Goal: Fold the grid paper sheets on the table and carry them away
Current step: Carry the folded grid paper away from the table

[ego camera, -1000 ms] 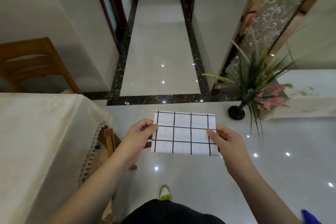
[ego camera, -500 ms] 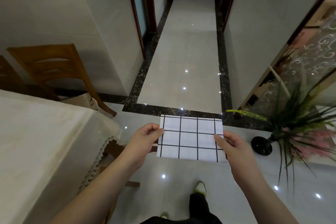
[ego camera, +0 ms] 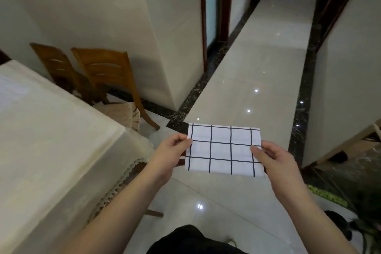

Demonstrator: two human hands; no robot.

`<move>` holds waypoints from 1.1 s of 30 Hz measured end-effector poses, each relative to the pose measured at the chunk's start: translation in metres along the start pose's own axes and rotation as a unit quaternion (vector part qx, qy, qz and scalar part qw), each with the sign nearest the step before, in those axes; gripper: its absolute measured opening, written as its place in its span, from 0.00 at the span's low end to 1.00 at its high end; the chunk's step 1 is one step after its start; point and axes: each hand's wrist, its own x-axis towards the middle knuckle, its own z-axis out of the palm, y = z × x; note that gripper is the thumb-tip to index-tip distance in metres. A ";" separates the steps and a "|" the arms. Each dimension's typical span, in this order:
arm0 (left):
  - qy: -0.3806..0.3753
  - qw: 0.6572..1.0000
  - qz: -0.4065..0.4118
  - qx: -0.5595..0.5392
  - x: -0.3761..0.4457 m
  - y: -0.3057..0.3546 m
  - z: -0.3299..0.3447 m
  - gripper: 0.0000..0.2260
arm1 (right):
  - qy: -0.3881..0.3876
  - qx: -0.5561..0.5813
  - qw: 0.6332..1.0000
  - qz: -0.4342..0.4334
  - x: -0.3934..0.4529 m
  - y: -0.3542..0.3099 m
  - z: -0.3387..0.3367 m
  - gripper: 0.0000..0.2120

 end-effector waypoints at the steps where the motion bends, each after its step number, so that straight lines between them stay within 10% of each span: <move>1: 0.009 1.000 -0.002 -0.003 0.005 0.001 -0.002 0.06 | -0.010 0.002 1.000 0.001 0.008 -0.003 0.004 0.06; 33: 0.242 0.954 -0.034 -0.173 0.222 0.067 -0.210 0.07 | -0.286 -0.107 0.951 0.048 0.288 -0.080 0.319 0.09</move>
